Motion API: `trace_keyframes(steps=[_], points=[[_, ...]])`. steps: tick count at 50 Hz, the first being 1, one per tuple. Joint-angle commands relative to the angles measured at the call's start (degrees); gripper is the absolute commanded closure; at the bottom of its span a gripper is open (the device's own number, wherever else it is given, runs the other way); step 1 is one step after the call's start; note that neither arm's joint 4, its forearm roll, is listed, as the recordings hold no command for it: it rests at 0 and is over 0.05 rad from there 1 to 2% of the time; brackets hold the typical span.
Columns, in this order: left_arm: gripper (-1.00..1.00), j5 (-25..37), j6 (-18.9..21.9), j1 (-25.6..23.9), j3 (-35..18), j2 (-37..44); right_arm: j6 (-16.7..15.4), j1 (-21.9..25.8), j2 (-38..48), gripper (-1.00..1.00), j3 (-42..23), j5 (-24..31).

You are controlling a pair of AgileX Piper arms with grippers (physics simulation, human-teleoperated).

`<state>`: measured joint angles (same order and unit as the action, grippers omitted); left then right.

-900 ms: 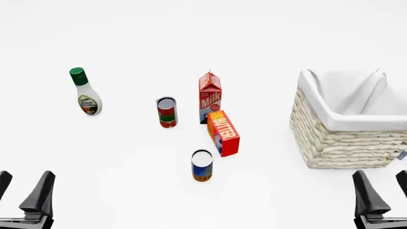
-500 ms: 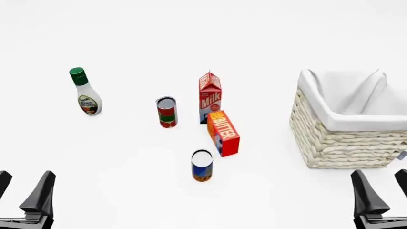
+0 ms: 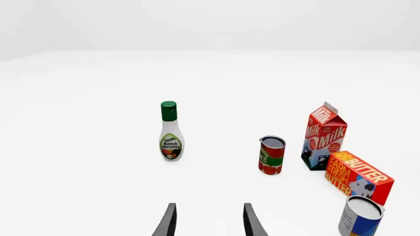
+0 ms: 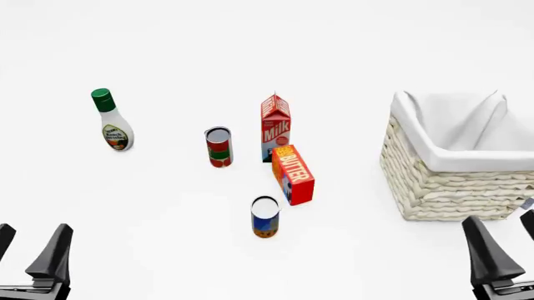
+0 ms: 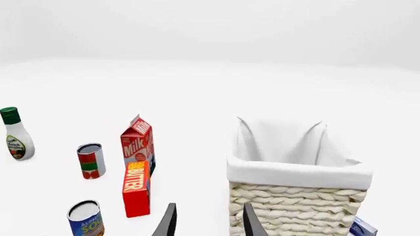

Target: Pick the alphabet soup and place it in the basket.

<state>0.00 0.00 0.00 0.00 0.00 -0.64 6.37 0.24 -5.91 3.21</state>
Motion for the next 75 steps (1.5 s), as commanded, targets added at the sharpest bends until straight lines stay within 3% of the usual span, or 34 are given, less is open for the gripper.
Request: trace_keyframes(steps=[1,38,75], points=[[-1.0,0.0,0.0,0.0,0.0,0.0,-0.5,4.3,0.0,-1.0,-3.3,1.6],[-1.0,0.0,0.0,0.0,0.0,0.0,-3.5,20.0,9.4,-1.0,-12.4,-1.8],[-1.0,0.0,0.0,0.0,0.0,0.0,-4.1,32.1,23.3,-1.0,-14.4,-13.2]])
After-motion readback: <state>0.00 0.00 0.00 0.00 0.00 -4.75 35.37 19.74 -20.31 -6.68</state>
